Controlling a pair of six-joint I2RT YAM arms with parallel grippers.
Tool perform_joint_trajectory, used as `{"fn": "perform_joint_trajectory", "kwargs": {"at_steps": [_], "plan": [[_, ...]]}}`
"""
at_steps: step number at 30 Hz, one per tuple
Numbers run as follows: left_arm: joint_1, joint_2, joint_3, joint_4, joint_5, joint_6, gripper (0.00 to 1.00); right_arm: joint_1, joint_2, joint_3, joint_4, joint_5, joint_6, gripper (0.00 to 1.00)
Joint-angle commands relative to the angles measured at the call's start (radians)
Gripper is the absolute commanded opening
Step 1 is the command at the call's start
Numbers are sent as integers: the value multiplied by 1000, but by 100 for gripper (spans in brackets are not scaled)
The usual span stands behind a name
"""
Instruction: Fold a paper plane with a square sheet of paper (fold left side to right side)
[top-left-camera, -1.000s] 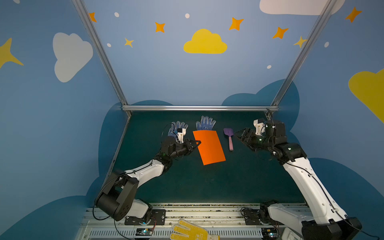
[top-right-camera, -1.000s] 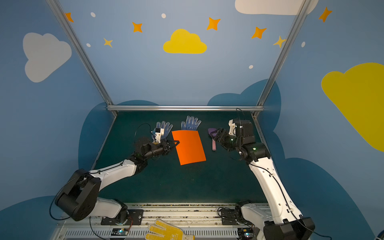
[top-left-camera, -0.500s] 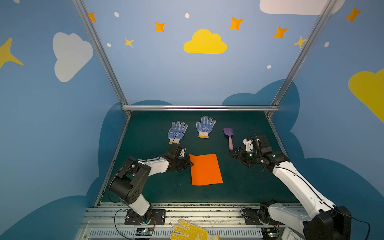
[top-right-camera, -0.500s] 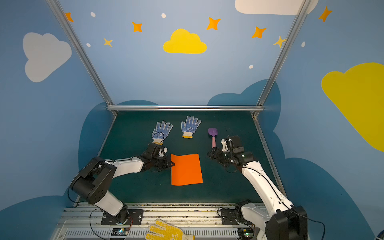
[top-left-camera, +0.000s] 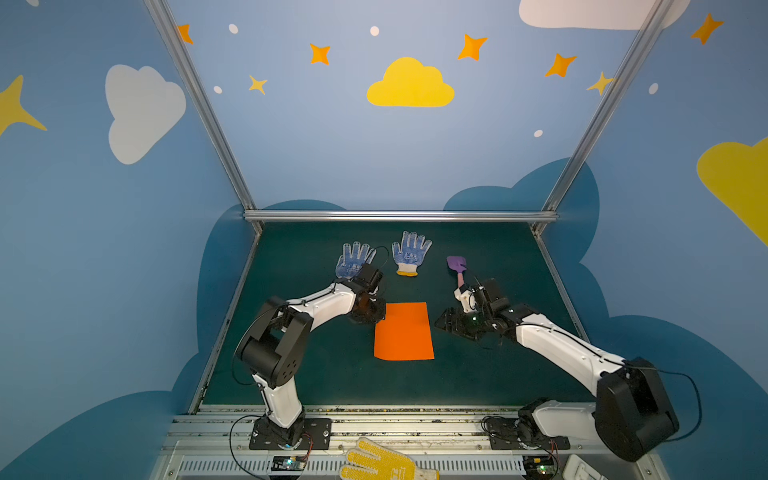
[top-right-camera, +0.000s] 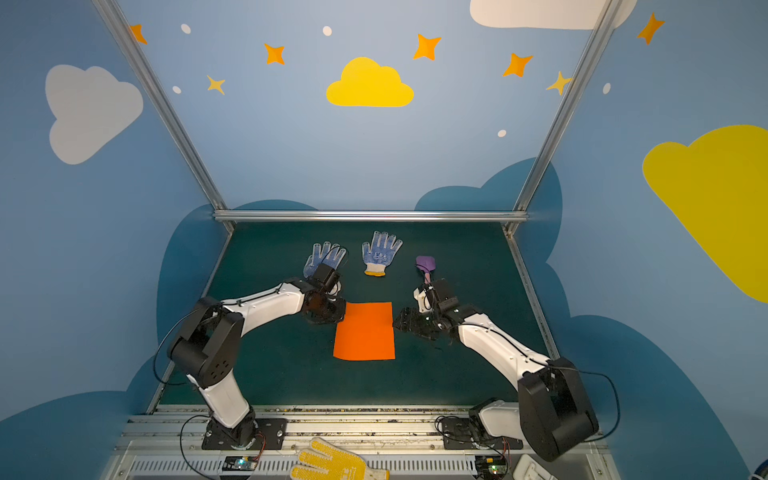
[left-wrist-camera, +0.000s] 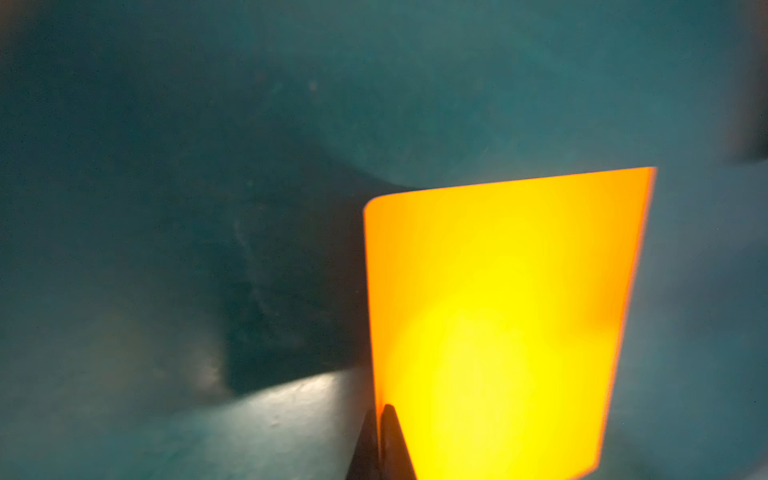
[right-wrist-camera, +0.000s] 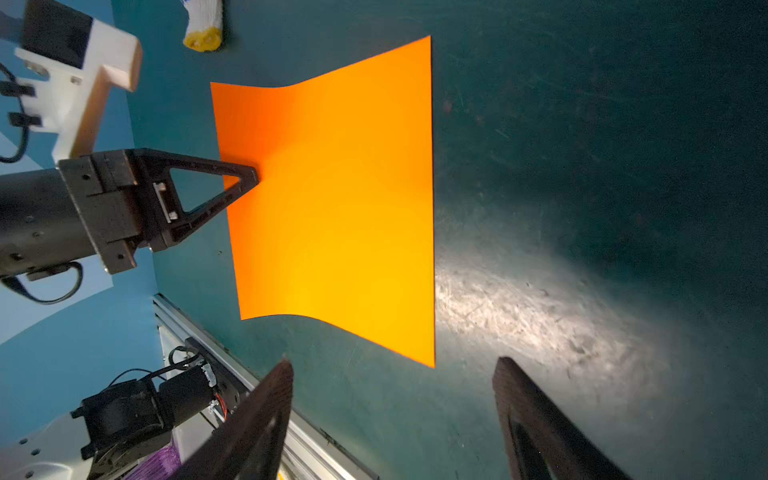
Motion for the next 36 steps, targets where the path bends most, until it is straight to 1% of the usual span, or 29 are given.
{"fn": "perform_joint_trajectory", "kwargs": {"at_steps": [1,5,7,9,11,13,17,20,27,32,36], "plan": [[-18,23,54,-190,-154,105,4,24,59,34,61,-49,-30,75],[-37,48,114,-257,-212,141,4,55,152,85,85,-65,-43,74],[-52,65,144,-285,-246,152,3,71,198,116,93,-66,-48,71],[-62,81,164,-299,-254,157,4,83,244,144,106,-69,-46,62],[-70,91,173,-304,-257,154,3,93,286,172,112,-67,-45,51],[-72,92,174,-301,-249,141,4,103,326,195,125,-69,-40,34],[-72,89,171,-299,-243,107,4,109,390,219,146,-55,-30,10],[-75,89,169,-294,-234,91,4,108,428,224,163,-46,-26,0],[-88,86,174,-298,-214,83,3,106,495,223,179,-39,-29,0],[-116,61,174,-267,-98,52,3,98,518,210,186,-37,-36,0],[-136,52,178,-209,4,-5,4,98,529,207,189,-42,-41,0]]}}
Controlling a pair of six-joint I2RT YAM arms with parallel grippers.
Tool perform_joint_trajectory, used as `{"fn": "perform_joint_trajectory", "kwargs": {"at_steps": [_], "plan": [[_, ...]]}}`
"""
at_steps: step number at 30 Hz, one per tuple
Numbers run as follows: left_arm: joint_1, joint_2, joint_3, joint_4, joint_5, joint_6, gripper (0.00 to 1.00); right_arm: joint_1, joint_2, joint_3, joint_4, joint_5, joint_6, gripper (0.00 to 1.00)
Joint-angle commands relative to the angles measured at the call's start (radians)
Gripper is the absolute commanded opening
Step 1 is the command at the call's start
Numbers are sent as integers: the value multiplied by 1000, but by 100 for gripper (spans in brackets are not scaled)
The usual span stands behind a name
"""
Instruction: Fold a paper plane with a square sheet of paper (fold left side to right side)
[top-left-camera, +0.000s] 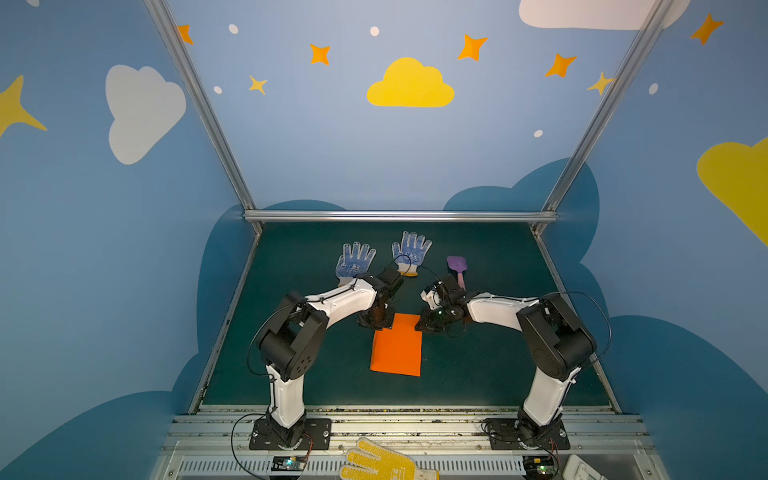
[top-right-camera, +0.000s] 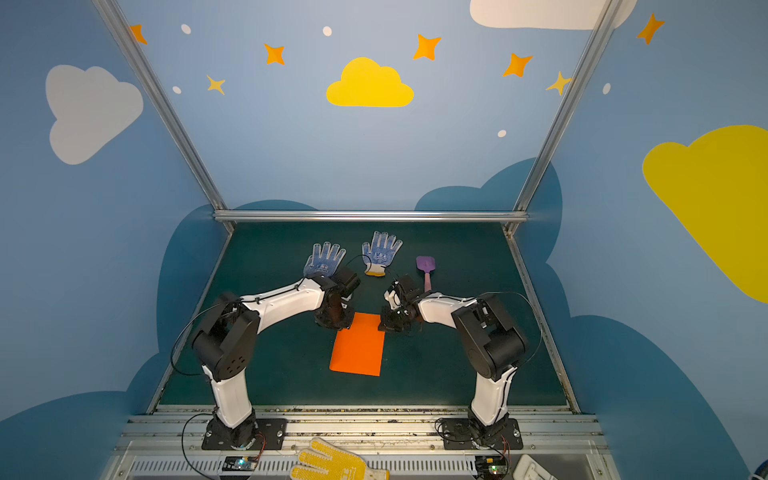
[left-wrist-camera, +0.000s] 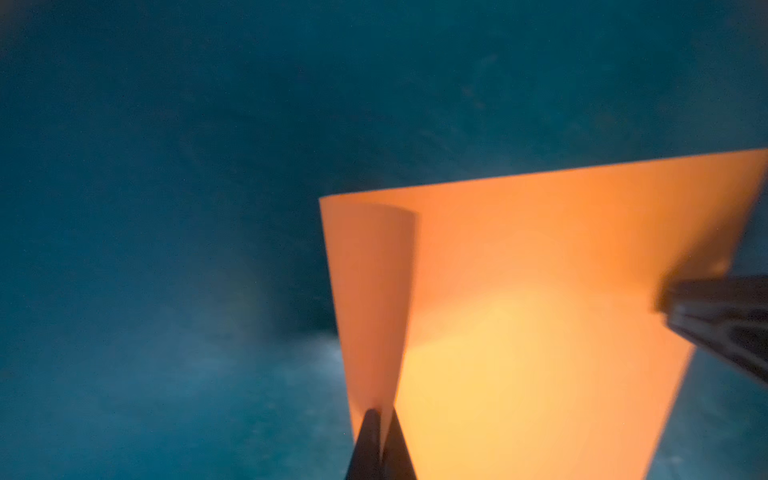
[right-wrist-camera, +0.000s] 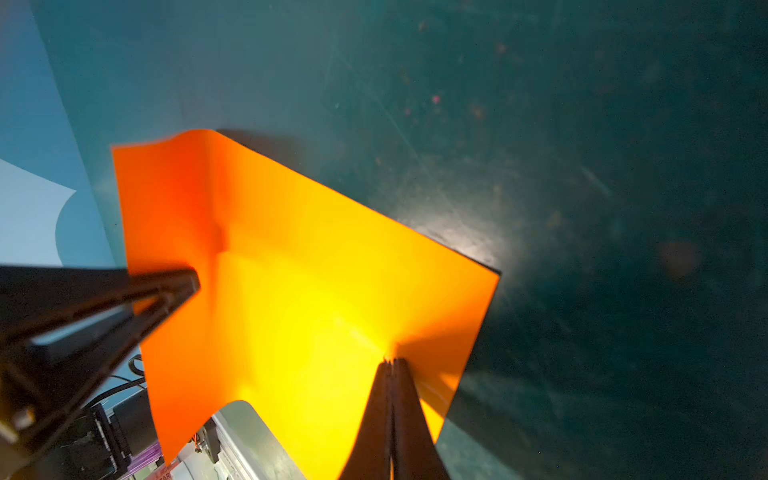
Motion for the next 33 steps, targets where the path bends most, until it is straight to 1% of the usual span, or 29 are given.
{"fn": "perform_joint_trajectory", "kwargs": {"at_steps": [1,3,9,15,21,25,28,33], "plan": [[-15,-28,19,56,122,-65,4,-3,37,0,-1,16,-13,0],[-25,-16,24,92,183,-98,4,-3,36,-4,-2,14,-15,0],[-54,52,63,164,249,-166,4,-3,21,-24,-5,15,-23,0],[-86,115,113,169,248,-181,5,-4,0,-46,-2,13,-23,0],[-105,136,98,175,231,-178,5,-9,-30,-40,-20,-3,-33,0],[-105,117,73,177,213,-169,6,-21,-50,-22,-48,0,-47,0],[-105,92,66,162,190,-150,9,-27,-41,-17,-52,-1,-53,0],[-103,68,62,136,154,-122,11,-33,-24,-19,-43,-7,-53,0]]}}
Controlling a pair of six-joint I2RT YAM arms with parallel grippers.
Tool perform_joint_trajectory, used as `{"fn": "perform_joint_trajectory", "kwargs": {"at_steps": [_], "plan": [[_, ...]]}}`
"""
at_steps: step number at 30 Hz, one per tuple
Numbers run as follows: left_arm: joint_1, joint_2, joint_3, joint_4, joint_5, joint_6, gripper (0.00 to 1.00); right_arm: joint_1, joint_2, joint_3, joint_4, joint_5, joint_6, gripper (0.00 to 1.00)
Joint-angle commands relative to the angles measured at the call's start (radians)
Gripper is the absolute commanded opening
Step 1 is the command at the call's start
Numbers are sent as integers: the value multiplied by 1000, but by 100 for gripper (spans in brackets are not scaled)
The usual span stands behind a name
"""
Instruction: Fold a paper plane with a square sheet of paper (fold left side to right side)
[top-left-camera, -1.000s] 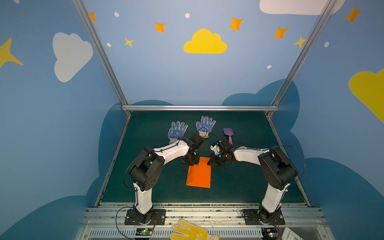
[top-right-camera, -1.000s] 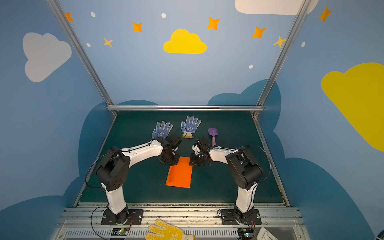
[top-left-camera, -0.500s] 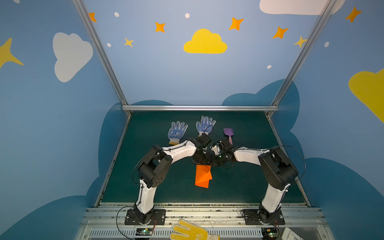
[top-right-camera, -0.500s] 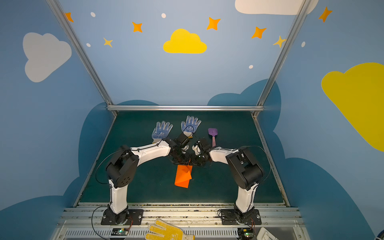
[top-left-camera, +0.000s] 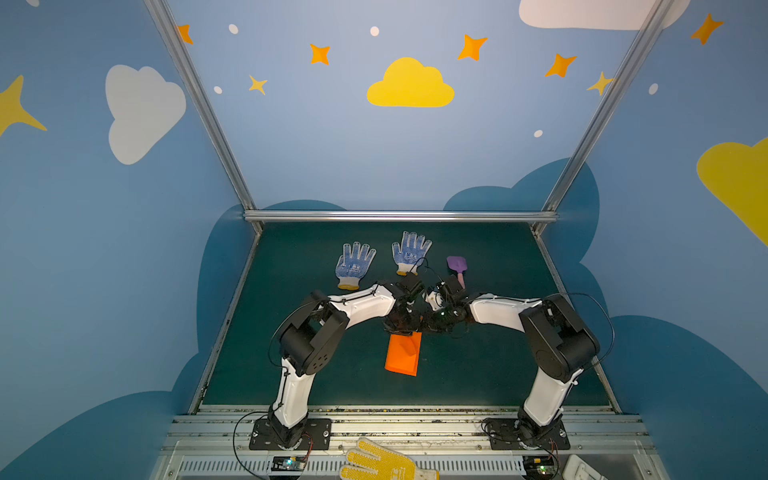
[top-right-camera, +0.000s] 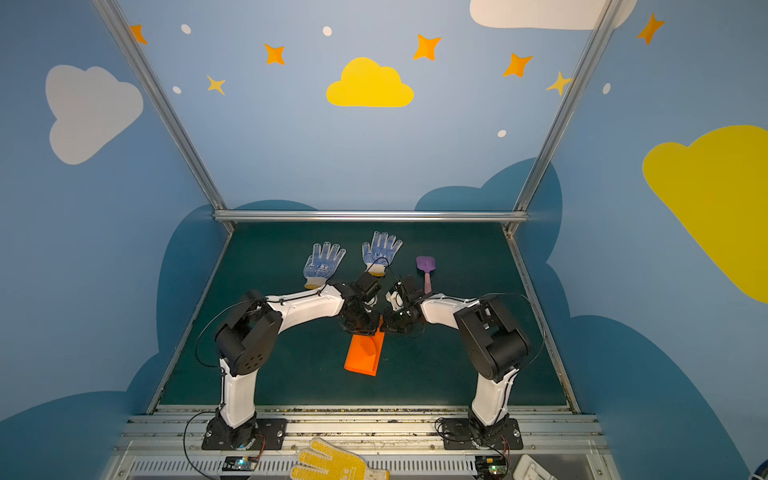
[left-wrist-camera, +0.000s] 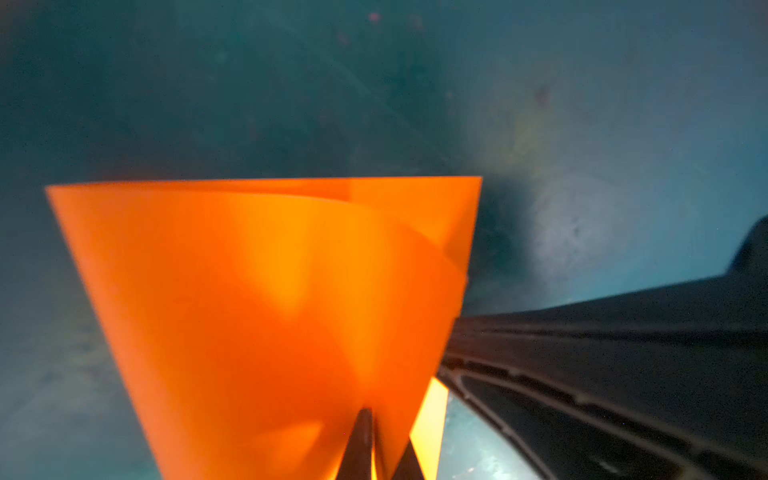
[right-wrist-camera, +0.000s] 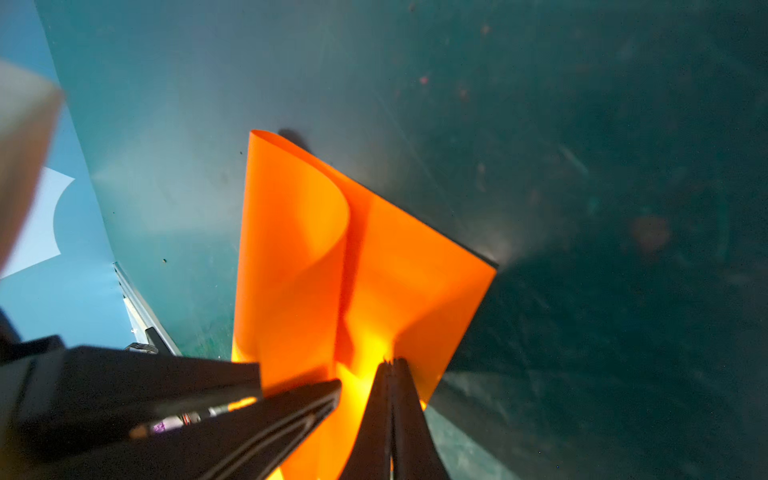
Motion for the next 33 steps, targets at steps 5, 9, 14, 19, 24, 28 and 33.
{"fn": "perform_joint_trajectory", "kwargs": {"at_steps": [5,9,14,19,24,28,33], "plan": [[0,-33,-21,-9,-29,33,20,-8,2,6,-27,8,-9,0],[1,-20,-26,6,-22,31,32,-7,-2,5,-30,5,-5,0],[0,-10,-27,19,-15,34,38,-9,-15,7,-39,2,-3,0],[1,-14,-40,32,-13,33,38,-27,-41,18,-44,-9,5,0],[0,-16,-56,48,-7,28,36,-72,-74,40,-35,-52,30,0],[0,-19,-64,60,0,25,35,-83,-60,85,-47,-84,32,0],[1,-21,-65,65,5,25,35,-70,2,132,-32,-116,54,0]]}}
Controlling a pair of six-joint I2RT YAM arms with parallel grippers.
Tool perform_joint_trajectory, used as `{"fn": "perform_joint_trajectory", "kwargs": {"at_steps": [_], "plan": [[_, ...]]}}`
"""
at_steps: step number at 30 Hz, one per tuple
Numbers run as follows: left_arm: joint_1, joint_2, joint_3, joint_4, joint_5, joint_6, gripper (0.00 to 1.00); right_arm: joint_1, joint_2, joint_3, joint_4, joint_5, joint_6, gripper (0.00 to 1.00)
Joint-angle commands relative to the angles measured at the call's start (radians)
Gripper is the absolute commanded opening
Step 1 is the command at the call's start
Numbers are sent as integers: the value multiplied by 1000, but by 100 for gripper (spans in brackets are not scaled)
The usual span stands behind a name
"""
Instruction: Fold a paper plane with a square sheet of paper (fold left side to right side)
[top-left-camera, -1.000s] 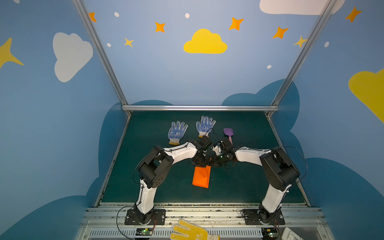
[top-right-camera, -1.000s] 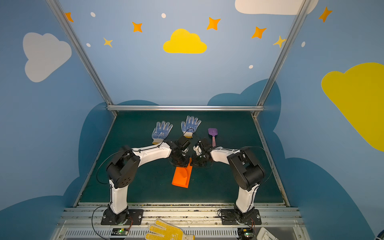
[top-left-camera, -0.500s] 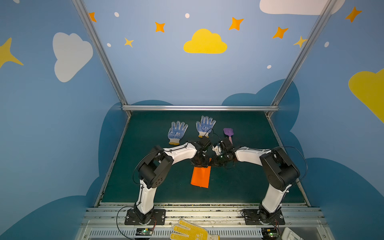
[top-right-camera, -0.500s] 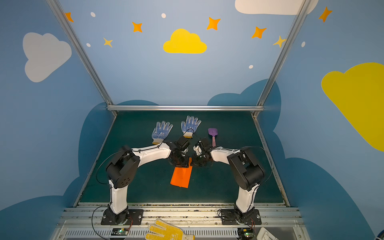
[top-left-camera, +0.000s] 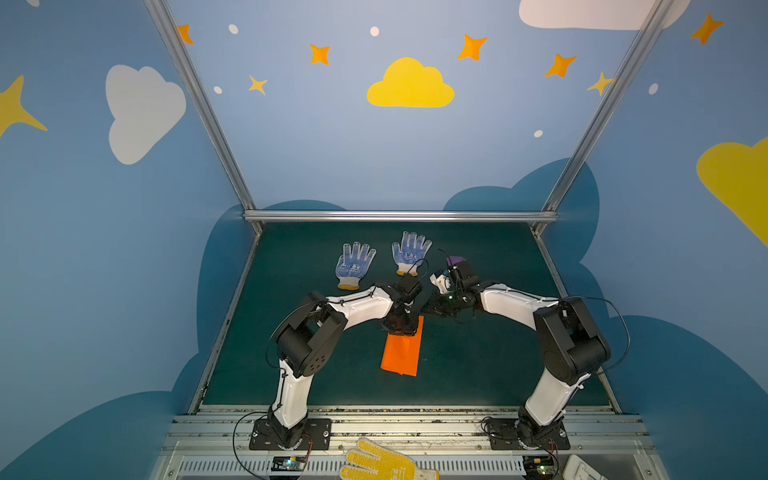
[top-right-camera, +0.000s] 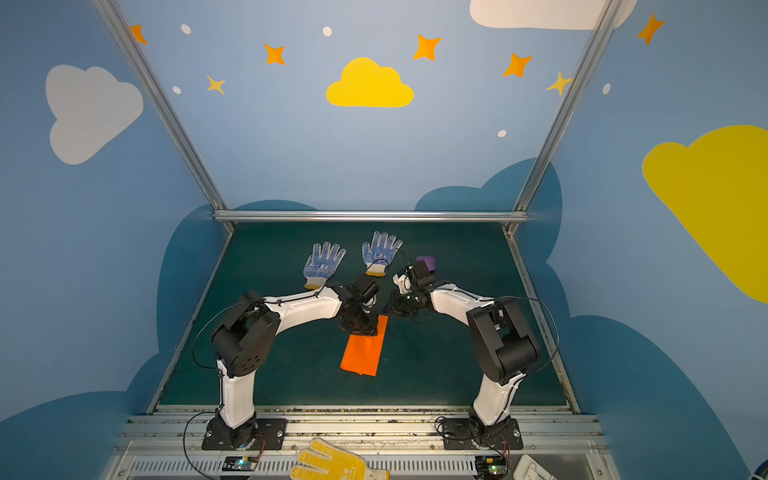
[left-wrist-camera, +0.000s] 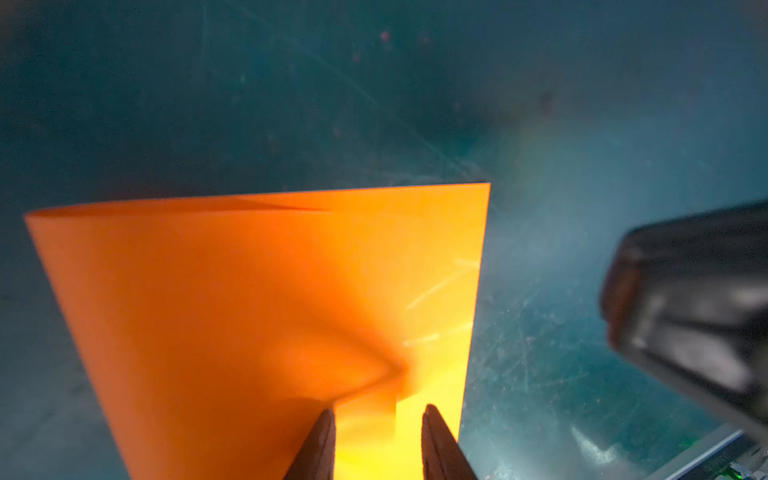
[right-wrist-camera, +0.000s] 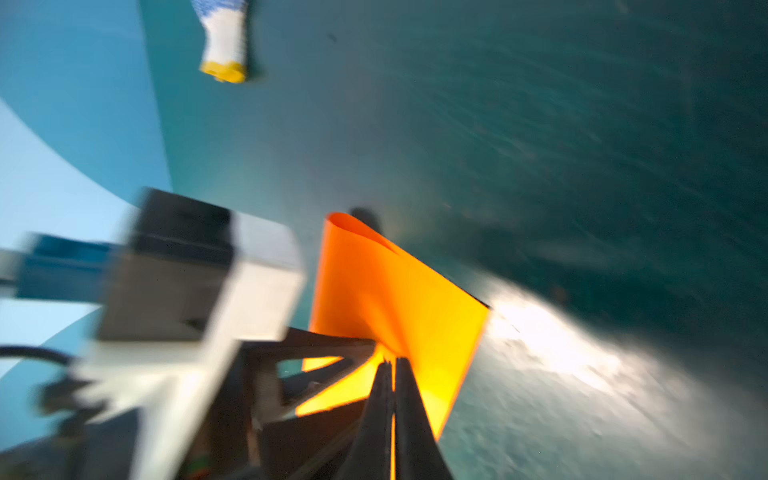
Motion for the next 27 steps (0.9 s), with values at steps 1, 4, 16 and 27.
{"fn": "perform_joint_trajectory", "kwargs": {"at_steps": [1,4,16,27], "plan": [[-1,-5,-20,6,12,4,35,16,50,37,-5,-35,19,0],[-1,-9,-21,9,16,2,35,29,85,57,12,-41,33,0],[-1,-28,-23,13,19,4,36,46,182,33,48,-33,45,0],[12,-119,-11,-5,91,27,45,24,177,-50,80,-16,50,0]]}}
